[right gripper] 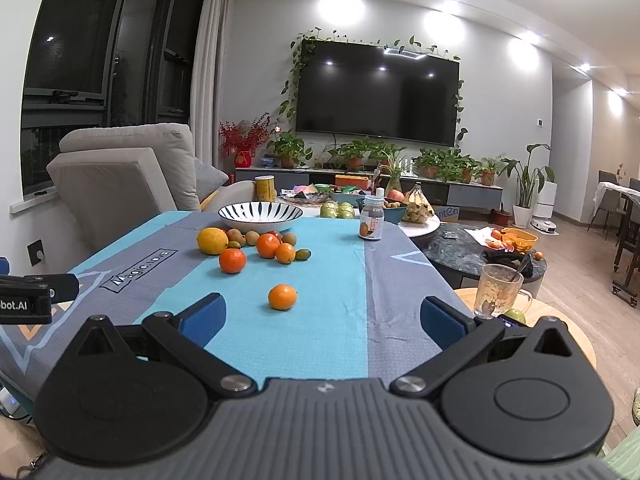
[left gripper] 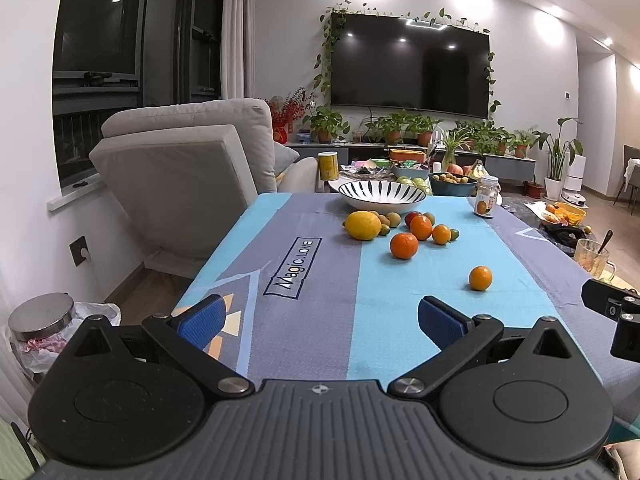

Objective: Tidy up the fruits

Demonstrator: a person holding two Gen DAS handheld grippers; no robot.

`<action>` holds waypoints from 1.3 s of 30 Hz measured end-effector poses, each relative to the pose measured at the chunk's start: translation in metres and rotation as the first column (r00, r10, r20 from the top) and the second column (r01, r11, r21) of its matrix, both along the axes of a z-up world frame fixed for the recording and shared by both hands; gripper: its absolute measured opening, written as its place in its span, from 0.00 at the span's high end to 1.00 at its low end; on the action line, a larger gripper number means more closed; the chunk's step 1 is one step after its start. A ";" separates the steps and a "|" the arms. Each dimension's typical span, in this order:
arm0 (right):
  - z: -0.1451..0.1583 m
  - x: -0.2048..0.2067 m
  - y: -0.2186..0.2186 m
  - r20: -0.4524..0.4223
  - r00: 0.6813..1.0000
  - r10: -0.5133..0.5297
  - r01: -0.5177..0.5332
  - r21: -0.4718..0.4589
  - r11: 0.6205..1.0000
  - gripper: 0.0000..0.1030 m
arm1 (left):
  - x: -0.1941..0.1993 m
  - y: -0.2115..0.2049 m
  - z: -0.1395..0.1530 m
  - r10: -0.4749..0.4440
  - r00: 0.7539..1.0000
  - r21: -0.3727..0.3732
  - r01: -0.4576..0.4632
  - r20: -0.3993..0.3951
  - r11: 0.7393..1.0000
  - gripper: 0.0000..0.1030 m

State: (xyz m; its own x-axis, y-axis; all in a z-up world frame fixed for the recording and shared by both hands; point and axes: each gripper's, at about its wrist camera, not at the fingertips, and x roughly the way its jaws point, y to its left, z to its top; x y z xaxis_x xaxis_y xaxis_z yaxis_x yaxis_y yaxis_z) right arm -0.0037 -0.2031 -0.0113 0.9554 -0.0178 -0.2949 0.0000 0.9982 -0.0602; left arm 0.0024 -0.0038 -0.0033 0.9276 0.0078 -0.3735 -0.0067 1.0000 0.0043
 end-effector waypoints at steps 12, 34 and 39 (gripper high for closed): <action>0.000 -0.001 0.000 0.003 1.000 0.004 -0.003 -0.009 1.000 0.37 | -0.001 0.000 0.001 0.005 1.000 0.005 -0.005 0.001 1.000 0.00; -0.002 -0.001 -0.001 0.001 1.000 -0.014 0.014 -0.010 1.000 0.37 | 0.000 0.000 0.000 0.003 1.000 -0.001 -0.003 -0.005 1.000 0.00; -0.003 0.001 -0.001 -0.005 1.000 -0.011 0.011 -0.006 1.000 0.37 | 0.000 0.001 0.000 0.003 1.000 -0.002 -0.003 -0.004 1.000 0.00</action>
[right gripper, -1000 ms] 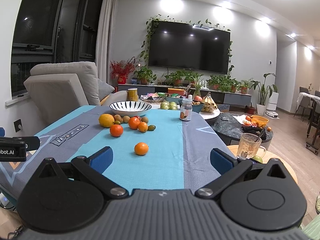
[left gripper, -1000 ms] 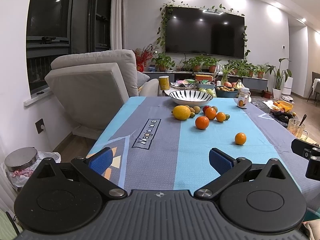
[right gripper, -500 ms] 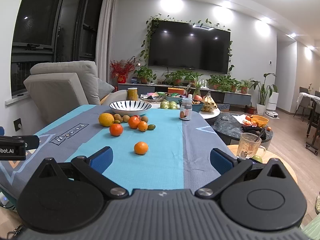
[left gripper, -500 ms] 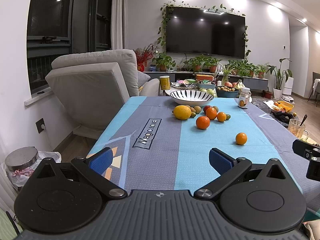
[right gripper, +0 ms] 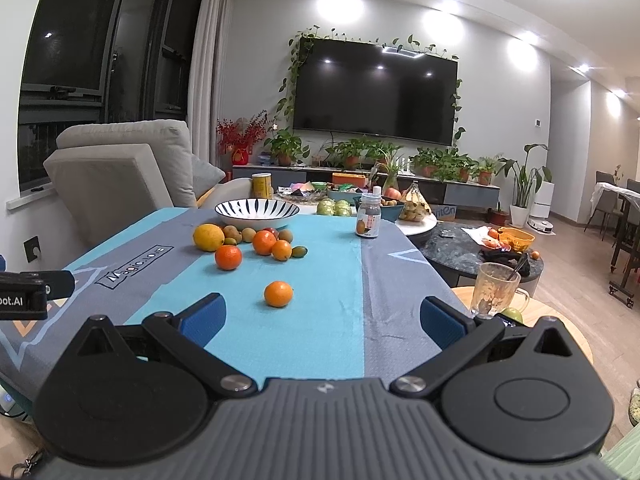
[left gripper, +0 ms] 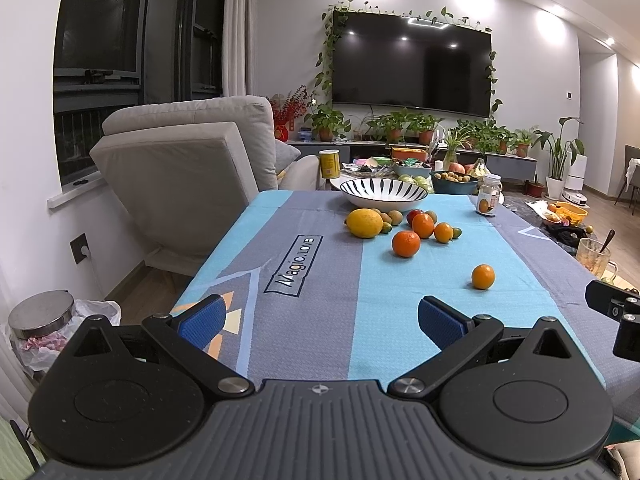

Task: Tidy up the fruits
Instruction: 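Close the right gripper on an orange while the left gripper grasps another orange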

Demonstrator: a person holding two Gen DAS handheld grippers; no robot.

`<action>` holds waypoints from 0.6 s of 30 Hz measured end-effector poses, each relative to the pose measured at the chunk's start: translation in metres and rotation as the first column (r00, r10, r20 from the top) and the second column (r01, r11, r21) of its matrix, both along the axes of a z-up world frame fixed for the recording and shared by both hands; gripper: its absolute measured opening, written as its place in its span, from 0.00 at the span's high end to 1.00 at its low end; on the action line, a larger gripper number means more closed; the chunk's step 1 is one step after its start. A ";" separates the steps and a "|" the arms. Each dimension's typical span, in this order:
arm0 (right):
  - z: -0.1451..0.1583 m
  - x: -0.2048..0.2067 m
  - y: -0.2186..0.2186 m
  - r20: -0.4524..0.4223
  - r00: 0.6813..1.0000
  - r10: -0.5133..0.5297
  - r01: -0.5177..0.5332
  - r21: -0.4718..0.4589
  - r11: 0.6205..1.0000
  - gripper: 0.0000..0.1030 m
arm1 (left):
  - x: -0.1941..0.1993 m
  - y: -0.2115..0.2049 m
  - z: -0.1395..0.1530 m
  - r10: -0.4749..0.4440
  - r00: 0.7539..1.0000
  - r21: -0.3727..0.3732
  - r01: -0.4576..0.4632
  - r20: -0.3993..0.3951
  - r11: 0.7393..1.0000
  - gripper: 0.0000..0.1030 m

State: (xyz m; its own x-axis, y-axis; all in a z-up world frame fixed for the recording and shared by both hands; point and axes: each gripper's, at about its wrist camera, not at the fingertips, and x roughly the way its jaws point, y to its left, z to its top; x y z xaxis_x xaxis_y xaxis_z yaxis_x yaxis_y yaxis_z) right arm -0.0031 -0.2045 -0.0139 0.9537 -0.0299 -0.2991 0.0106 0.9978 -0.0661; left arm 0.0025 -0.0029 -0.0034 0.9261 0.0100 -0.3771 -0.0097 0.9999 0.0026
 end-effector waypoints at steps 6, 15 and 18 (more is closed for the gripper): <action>-0.004 0.007 -0.008 -0.029 1.000 0.011 -0.009 0.054 0.999 0.37 | 0.007 -0.001 -0.006 -0.020 1.000 0.005 0.020 -0.007 1.000 0.00; -0.016 0.036 -0.011 -0.114 0.993 0.013 -0.006 0.063 0.998 0.37 | 0.044 -0.019 -0.016 -0.056 0.998 0.077 0.058 -0.022 0.995 0.00; -0.024 0.055 -0.014 -0.161 0.987 0.026 -0.014 0.079 0.997 0.37 | 0.062 -0.022 -0.018 -0.105 0.994 0.061 0.107 -0.036 0.992 0.00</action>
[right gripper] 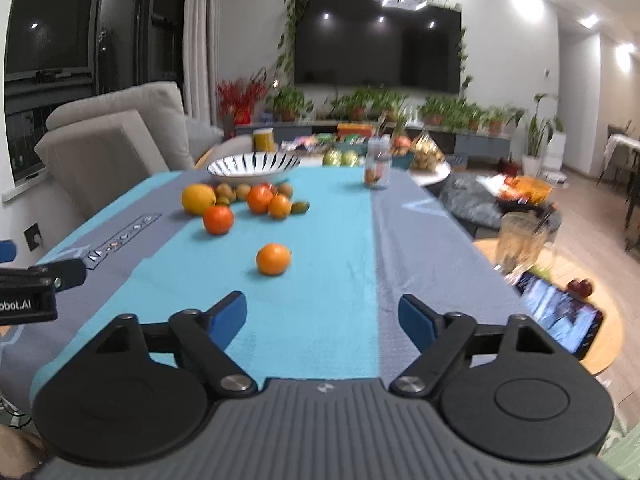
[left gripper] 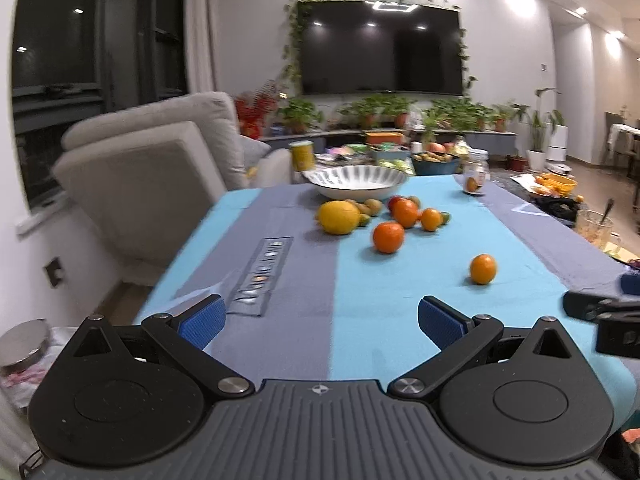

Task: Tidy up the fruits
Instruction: 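Close the right gripper on an orange while the left gripper grasps another orange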

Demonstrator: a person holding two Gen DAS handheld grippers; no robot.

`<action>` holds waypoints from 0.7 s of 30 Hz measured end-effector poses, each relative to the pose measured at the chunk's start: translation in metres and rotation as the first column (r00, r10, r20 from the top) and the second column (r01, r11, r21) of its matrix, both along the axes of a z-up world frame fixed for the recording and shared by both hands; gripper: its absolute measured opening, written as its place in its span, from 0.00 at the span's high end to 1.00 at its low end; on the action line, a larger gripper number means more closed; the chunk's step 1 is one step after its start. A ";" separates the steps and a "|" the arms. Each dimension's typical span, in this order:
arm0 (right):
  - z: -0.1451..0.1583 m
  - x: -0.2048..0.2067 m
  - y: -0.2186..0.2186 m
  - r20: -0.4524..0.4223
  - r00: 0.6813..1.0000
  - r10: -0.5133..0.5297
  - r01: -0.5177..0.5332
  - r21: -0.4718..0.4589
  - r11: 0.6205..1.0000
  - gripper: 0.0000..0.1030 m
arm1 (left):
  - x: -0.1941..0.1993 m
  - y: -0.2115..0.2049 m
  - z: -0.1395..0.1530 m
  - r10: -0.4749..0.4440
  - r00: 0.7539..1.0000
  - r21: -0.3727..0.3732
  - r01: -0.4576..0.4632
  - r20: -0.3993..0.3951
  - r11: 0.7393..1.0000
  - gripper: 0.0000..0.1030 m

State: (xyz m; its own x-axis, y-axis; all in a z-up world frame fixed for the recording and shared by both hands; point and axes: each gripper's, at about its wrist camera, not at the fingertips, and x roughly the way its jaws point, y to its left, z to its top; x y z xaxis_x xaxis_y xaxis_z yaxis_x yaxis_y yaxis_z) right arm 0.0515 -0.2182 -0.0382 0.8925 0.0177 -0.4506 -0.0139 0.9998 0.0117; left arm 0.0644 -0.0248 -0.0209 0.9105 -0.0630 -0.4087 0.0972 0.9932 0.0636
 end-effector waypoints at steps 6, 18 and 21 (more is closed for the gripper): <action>-0.007 0.031 -0.001 -0.061 0.998 0.035 -0.033 0.037 0.999 0.37 | 0.037 -0.008 -0.003 -0.060 0.997 -0.042 0.059 -0.041 0.997 0.00; 0.002 0.076 -0.001 -0.128 0.984 0.126 -0.112 0.113 0.987 0.37 | 0.102 -0.015 0.000 -0.121 0.984 -0.043 0.116 -0.131 0.992 0.07; 0.002 0.085 0.002 -0.139 0.978 0.156 -0.140 0.118 0.983 0.37 | 0.118 -0.017 0.000 -0.139 0.978 -0.037 0.135 -0.156 0.990 0.15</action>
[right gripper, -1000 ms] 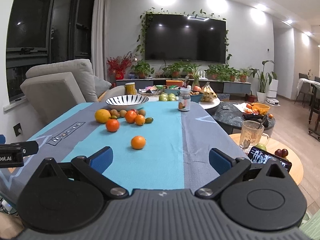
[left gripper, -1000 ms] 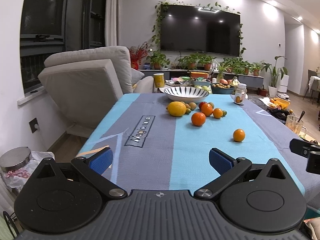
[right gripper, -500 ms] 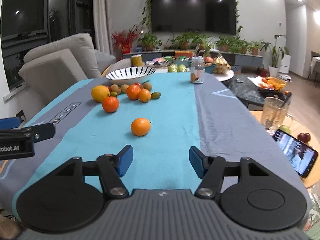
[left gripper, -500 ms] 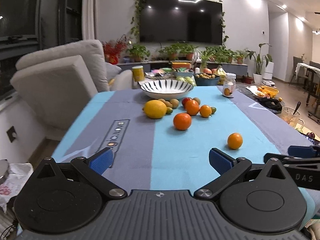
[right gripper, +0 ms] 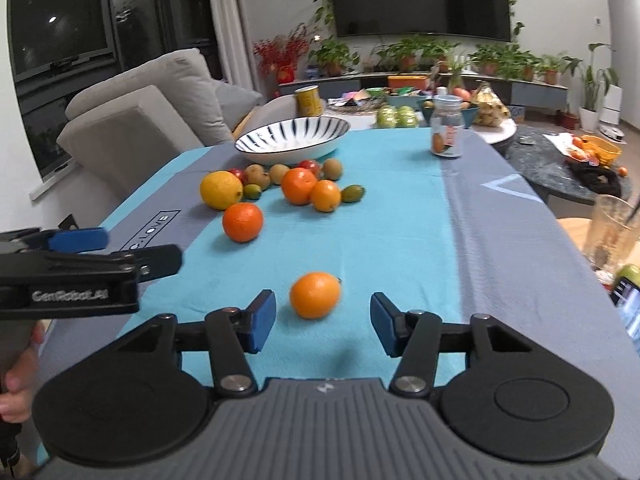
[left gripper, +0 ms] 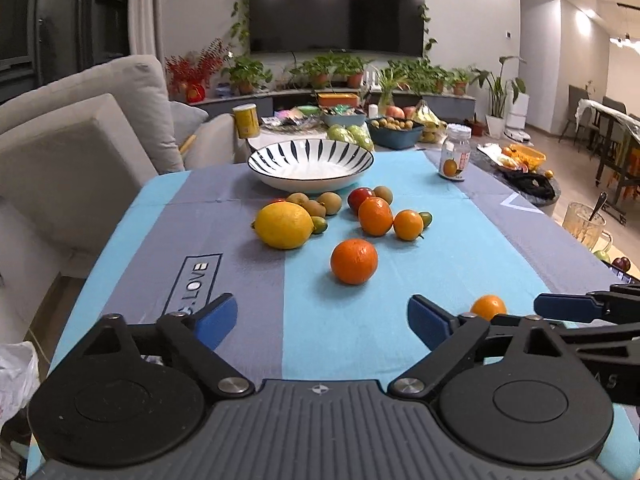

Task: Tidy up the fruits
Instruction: 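Close the right gripper on an orange while the left gripper grasps another orange, then carry both oranges into the striped bowl and open both grippers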

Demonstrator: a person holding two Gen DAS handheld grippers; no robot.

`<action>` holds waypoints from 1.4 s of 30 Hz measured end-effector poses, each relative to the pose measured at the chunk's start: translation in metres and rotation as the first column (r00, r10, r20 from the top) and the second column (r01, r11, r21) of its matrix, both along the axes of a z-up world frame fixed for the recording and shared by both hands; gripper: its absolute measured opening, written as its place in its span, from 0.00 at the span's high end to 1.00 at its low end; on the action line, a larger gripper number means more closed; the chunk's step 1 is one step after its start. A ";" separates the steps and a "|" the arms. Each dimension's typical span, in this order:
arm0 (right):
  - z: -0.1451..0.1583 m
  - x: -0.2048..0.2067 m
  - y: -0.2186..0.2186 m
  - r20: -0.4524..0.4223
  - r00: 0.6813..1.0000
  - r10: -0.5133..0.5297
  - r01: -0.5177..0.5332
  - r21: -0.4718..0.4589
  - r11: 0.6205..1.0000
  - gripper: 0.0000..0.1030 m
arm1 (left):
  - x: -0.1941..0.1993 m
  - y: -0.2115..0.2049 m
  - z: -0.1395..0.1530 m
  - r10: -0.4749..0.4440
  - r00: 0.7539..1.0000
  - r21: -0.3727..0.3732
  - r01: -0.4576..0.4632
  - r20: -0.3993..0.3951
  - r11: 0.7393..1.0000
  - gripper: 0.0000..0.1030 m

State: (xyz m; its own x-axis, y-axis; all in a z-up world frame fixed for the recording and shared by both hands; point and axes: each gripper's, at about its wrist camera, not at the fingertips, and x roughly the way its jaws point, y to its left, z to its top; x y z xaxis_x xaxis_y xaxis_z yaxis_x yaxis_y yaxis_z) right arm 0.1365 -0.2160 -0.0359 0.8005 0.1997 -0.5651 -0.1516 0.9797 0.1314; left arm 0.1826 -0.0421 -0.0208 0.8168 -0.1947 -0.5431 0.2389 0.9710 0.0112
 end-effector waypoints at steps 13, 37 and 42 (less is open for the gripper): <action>-0.009 0.028 0.003 -0.097 0.995 0.020 -0.018 0.020 1.000 0.38 | 0.058 -0.014 -0.007 -0.078 0.993 0.016 0.079 -0.085 0.997 0.36; 0.025 0.096 -0.014 -0.073 0.997 0.027 -0.028 -0.007 1.000 0.38 | 0.118 -0.008 -0.002 -0.120 0.985 -0.096 0.108 -0.126 0.990 0.65; 0.034 0.125 -0.009 -0.042 0.998 0.054 -0.054 -0.010 0.998 0.38 | 0.138 0.001 0.012 -0.089 0.992 -0.090 0.082 -0.084 0.993 0.65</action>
